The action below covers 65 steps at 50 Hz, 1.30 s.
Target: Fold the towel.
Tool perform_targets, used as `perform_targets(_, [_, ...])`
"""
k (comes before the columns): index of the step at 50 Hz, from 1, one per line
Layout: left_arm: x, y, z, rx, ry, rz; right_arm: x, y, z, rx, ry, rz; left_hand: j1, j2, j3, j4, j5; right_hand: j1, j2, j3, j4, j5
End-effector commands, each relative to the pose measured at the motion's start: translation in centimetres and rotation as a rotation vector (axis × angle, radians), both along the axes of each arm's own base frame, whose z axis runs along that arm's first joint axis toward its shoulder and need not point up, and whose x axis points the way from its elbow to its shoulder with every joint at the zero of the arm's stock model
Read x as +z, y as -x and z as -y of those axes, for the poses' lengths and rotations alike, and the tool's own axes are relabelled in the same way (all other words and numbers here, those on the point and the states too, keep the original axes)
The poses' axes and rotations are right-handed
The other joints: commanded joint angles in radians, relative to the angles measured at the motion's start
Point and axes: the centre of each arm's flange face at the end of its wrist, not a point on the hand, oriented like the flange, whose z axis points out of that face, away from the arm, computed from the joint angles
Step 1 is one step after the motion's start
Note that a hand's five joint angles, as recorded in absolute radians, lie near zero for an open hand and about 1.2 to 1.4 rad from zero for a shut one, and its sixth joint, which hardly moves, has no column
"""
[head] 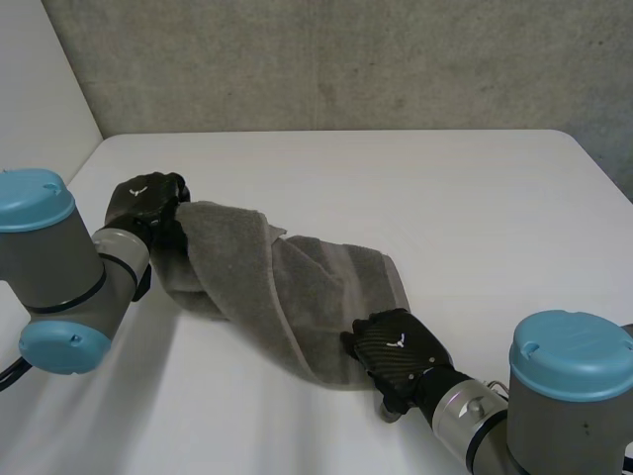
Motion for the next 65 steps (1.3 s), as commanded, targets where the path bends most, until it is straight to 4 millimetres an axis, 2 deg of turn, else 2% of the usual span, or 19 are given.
perform_targets(1, [1.2, 0.3, 0.8, -0.008, 0.090, -0.020, 0.9, -0.9, 0.9, -0.052, -0.025, -0.014, -0.152, -0.243, -0.413, -0.131, -0.262, -0.062, -0.083, -0.066, -0.066, -0.036])
perform_targets(11, [1.2, 0.7, 0.5, -0.021, 0.088, -0.020, 0.1, -0.8, 0.4, -0.038, -0.024, -0.053, -0.152, -0.243, -0.413, -0.131, -0.262, 0.018, -0.004, 0.014, 0.013, 0.044])
perform_targets(34, [1.1, 0.7, 0.4, -0.025, 0.084, -0.017, 0.1, -1.0, 0.8, -0.028, 0.025, -0.051, -0.152, -0.243, -0.413, -0.131, -0.262, 0.079, 0.058, 0.075, 0.075, 0.106])
perform_targets(48, [1.0, 0.7, 0.3, -0.024, 0.081, -0.018, -1.2, -1.3, 1.7, -0.014, 0.043, -0.098, -0.152, -0.243, -0.413, -0.131, -0.262, 0.129, 0.108, 0.125, 0.125, 0.156])
perform_targets(51, [1.0, 0.7, 0.3, -0.024, 0.081, -0.018, -1.1, -1.4, 2.1, -0.019, 0.053, -0.091, -0.152, -0.243, -0.413, -0.131, -0.262, 0.231, 0.210, 0.227, 0.227, 0.258])
perform_targets(58, [1.0, 0.7, 0.3, -0.024, 0.082, -0.018, -1.4, -1.5, 2.8, -0.028, 0.062, -0.098, -0.152, -0.243, -0.413, -0.131, -0.262, 0.273, 0.252, 0.269, 0.269, 0.299])
perform_targets(63, [0.9, 0.7, 0.4, -0.024, 0.081, -0.018, -1.1, -1.8, 3.4, -0.027, 0.090, -0.098, -0.152, -0.243, -0.413, -0.131, -0.262, 0.487, 0.466, 0.483, 0.483, 0.513])
perform_targets(65, [1.0, 0.7, 0.3, -0.024, 0.082, -0.018, -1.0, -1.8, 3.6, -0.031, 0.096, -0.097, -0.152, -0.243, -0.413, -0.131, -0.262, 0.499, 0.478, 0.495, 0.495, 0.525])
